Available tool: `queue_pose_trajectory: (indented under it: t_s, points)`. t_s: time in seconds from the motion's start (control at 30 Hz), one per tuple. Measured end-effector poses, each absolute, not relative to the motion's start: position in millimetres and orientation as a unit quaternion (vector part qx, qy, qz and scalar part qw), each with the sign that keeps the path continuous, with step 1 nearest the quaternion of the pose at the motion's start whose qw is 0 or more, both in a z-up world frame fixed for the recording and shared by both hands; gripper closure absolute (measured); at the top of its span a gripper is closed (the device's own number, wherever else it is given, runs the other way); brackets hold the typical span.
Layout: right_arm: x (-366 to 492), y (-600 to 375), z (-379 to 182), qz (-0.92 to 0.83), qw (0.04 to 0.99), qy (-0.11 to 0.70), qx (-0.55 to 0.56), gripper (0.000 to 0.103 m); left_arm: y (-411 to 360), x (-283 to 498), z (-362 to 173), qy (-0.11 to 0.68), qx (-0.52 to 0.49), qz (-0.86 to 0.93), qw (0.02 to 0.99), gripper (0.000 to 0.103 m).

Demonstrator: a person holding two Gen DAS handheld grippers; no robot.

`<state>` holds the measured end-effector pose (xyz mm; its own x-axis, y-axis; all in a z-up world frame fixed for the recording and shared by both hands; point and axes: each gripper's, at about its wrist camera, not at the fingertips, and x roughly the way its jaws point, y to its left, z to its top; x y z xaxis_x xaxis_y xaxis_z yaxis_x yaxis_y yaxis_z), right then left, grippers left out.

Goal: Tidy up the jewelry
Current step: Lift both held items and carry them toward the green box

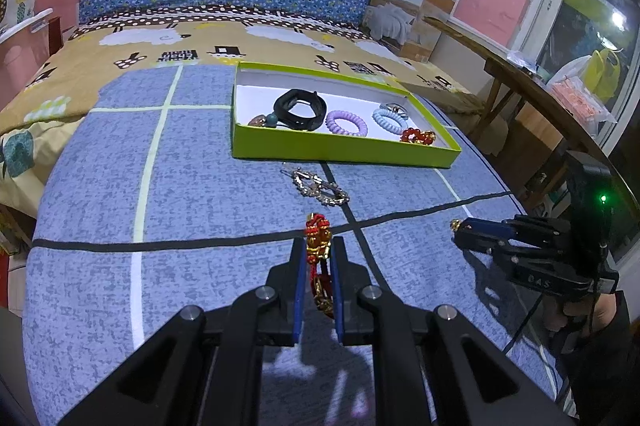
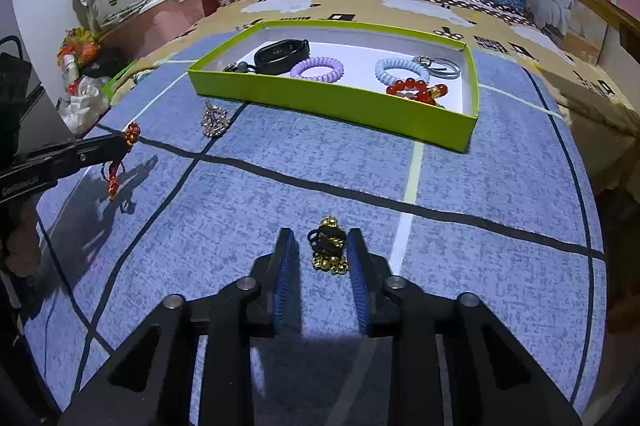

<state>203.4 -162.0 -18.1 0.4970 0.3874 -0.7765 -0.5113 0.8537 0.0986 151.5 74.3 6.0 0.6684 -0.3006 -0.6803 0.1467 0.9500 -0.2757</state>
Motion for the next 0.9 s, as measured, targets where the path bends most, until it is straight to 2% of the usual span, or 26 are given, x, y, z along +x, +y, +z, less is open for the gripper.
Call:
queue_pose_trajectory:
  t_s: [0.53,0.9]
  points:
    - [211,-176,3,0.248,0.883,0.397,-0.030,0.086,59,176,27,0.375,-0.077,-0.134,0.914,0.091]
    - [240,-171,25,0.248,0.893,0.374,-0.021,0.086,44,219,48,0.360,-0.046,-0.147,0.920,0.091]
